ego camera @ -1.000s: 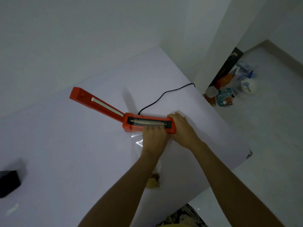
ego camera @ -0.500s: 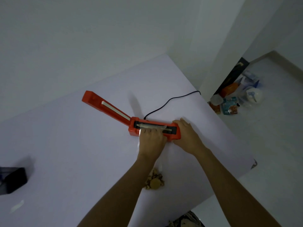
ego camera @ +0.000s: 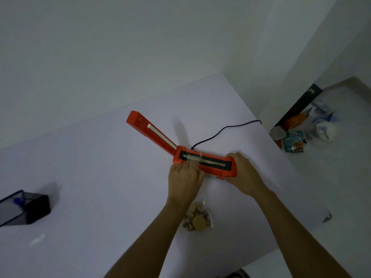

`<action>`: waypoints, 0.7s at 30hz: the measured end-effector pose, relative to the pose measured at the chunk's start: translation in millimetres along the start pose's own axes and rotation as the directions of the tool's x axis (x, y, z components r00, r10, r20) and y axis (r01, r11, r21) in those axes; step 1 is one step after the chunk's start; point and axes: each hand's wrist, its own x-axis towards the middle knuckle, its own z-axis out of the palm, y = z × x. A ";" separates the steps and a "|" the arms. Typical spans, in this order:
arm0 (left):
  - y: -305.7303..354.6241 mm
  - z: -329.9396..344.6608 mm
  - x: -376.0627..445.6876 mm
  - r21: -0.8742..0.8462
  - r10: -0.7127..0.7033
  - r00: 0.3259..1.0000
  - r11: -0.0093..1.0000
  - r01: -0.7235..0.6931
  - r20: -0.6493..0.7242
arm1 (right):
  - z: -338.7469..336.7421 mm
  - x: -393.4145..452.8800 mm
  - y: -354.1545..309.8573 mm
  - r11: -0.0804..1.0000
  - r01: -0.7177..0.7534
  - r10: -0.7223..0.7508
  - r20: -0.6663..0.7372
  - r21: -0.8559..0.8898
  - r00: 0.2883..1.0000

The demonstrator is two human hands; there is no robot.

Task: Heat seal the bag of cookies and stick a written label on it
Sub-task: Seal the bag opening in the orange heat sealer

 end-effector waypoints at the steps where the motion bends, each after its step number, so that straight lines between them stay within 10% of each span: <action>1: -2.5 -0.9 -1.5 -0.010 -0.026 1.000 1.000 0.026 -0.001 | 0.6 -0.1 -0.3 1.000 0.011 -0.011 -0.003 -0.005 1.000; 21: -35.6 -26.5 -21.4 -0.089 -0.129 0.988 0.989 0.121 -0.088 | -4.1 -4.0 -12.8 0.998 0.060 -0.059 -0.023 0.013 0.998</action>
